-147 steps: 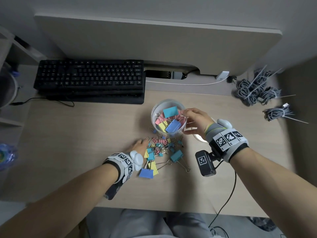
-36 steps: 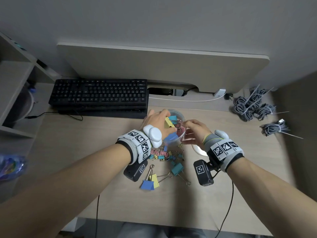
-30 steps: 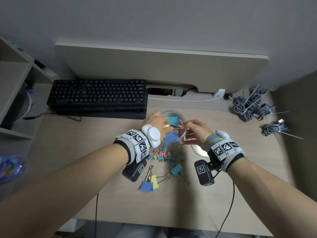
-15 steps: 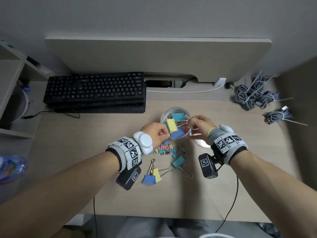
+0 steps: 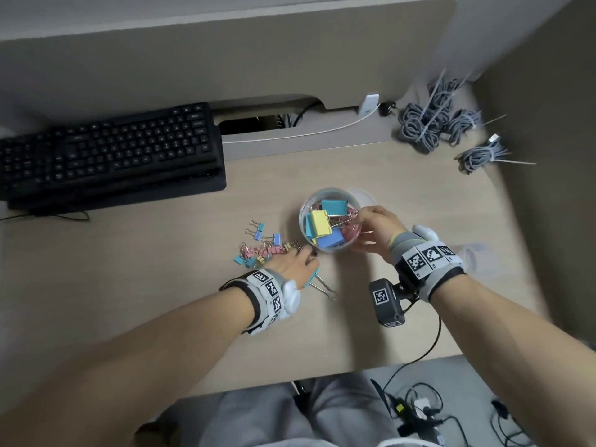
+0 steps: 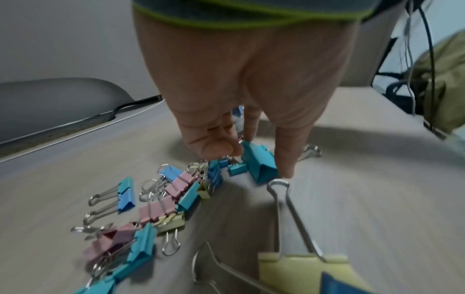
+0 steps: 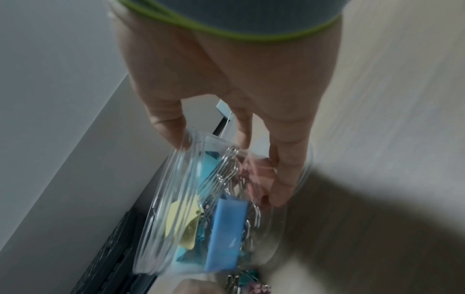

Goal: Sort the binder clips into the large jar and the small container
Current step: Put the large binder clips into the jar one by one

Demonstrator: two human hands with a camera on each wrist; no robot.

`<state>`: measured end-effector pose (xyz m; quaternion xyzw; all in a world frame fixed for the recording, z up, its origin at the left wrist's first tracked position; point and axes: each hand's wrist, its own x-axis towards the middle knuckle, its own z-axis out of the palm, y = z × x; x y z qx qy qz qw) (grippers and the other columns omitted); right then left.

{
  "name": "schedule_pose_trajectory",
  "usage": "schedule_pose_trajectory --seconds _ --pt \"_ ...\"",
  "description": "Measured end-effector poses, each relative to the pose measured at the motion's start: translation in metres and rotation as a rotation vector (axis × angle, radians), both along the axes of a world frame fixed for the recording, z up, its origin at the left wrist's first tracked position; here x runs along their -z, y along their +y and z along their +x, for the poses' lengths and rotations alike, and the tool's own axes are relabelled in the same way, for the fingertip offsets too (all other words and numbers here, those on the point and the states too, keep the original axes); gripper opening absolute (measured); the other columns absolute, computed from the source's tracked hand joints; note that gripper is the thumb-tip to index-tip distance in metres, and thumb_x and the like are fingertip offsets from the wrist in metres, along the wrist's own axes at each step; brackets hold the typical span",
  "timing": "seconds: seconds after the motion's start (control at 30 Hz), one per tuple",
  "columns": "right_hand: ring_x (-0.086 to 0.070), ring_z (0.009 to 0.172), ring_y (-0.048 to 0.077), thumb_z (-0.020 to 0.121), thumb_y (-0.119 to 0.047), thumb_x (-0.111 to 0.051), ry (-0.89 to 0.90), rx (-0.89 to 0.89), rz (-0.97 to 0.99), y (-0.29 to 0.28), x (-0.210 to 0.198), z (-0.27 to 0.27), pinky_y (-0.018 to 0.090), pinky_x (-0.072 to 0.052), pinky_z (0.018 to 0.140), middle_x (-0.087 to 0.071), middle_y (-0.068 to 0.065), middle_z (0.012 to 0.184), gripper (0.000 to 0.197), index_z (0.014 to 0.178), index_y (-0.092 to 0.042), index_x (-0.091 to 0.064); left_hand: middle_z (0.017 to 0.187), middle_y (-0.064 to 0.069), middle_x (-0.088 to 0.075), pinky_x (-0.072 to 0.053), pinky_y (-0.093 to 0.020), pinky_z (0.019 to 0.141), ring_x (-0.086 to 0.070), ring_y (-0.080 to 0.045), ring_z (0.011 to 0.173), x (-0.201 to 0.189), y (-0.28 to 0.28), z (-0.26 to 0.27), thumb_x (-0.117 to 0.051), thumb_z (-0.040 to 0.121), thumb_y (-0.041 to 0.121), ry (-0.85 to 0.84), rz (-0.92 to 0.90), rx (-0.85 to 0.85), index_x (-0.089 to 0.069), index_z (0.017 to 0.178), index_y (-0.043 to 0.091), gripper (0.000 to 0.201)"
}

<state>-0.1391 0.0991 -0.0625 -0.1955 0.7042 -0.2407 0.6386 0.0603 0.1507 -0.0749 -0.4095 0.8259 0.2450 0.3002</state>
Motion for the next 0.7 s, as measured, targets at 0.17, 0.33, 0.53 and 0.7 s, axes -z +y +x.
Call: schedule_pose_trajectory --seconds 0.17,0.33,0.53,0.7 --pt "-0.06 0.083 0.032 0.055 -0.016 -0.065 -0.013 -0.001 0.001 0.006 0.004 -0.014 0.044 -0.059 0.068 -0.058 0.018 0.092 0.032 0.085 -0.018 -0.058 0.145 -0.014 -0.03 -0.051 -0.045 0.092 -0.039 -0.032 0.129 0.009 0.0 -0.006 -0.051 0.094 0.006 -0.02 0.01 -0.055 -0.029 0.145 0.007 0.056" --pt "-0.059 0.081 0.032 0.056 -0.014 -0.064 -0.012 -0.019 0.001 0.0 0.001 -0.018 0.043 -0.059 0.067 -0.059 0.019 0.09 0.039 0.095 -0.015 -0.058 0.13 -0.006 -0.043 -0.046 -0.034 0.078 -0.051 -0.026 0.115 -0.005 0.002 0.011 -0.071 0.082 0.028 0.111 0.04 -0.181 -0.041 0.136 0.012 0.064" --pt "-0.059 0.079 0.032 0.058 -0.012 -0.064 0.007 -0.05 0.014 -0.012 -0.01 -0.005 0.042 -0.059 0.066 -0.059 0.019 0.089 0.06 0.117 -0.006 -0.056 0.108 0.005 -0.056 -0.048 -0.032 0.08 -0.057 -0.02 0.093 -0.045 0.001 0.032 -0.074 0.068 0.048 0.308 -0.063 -0.546 -0.056 0.106 0.021 0.05" --pt "-0.061 0.081 0.036 0.055 -0.016 -0.064 -0.011 -0.076 0.008 -0.018 -0.015 0.01 0.042 -0.058 0.062 -0.058 0.021 0.097 0.063 0.117 -0.006 -0.057 0.084 0.008 -0.058 -0.051 -0.036 0.074 -0.059 -0.02 0.08 -0.074 -0.022 0.043 -0.077 0.066 0.054 0.401 -0.149 -0.816 -0.055 0.089 0.02 0.047"
